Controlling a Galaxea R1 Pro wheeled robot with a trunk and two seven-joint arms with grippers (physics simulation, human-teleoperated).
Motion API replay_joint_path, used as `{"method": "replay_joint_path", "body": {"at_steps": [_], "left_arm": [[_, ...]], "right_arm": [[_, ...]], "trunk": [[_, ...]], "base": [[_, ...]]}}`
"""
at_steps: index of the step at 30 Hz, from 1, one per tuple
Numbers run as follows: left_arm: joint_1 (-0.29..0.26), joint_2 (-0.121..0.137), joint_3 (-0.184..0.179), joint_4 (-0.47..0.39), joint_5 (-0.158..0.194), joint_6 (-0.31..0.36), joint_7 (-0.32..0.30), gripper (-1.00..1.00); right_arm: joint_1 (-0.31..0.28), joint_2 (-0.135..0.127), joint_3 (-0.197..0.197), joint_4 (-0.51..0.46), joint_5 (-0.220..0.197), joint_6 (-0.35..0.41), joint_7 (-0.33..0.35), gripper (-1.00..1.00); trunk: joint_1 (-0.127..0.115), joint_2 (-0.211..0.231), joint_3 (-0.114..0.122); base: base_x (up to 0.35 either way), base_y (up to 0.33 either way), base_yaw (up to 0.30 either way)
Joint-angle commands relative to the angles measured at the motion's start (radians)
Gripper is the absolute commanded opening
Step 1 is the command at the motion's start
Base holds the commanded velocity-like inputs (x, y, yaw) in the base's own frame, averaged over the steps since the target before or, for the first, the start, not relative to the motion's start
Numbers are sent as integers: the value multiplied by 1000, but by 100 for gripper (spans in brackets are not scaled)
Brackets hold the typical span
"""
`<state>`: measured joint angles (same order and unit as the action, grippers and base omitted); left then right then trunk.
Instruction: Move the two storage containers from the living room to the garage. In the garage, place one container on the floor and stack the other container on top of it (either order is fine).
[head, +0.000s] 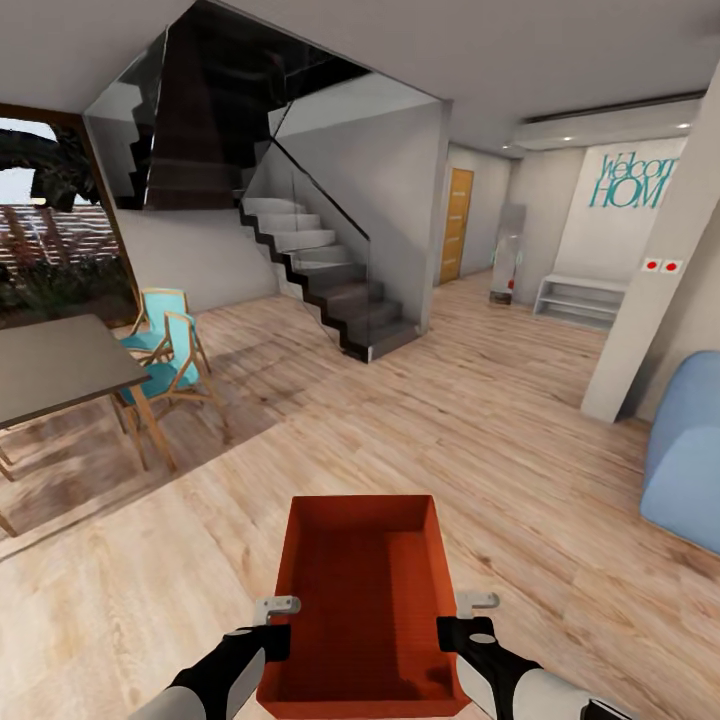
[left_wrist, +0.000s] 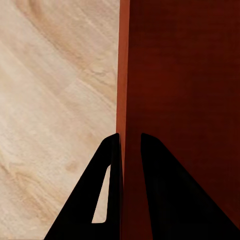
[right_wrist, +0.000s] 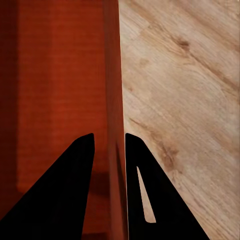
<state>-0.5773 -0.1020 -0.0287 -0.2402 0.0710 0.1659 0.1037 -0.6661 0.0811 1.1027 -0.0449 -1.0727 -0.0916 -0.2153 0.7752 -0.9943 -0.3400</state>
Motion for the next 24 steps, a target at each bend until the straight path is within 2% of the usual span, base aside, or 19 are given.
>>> {"method": "replay_joint_path", "body": {"at_steps": [1, 24], "left_arm": [[-1, 1, -13, -7, 15, 6, 10, -100], [-1, 1, -13, -6, 15, 9, 10, -100]], "right_arm": [[0, -4, 34, 8, -18, 2, -3, -100], [0, 0, 34, 8, -17, 2, -3, -100]], "trunk": [[1, -1, -1], [1, -1, -1]], "base": [[323, 0, 0], [323, 0, 0]]}}
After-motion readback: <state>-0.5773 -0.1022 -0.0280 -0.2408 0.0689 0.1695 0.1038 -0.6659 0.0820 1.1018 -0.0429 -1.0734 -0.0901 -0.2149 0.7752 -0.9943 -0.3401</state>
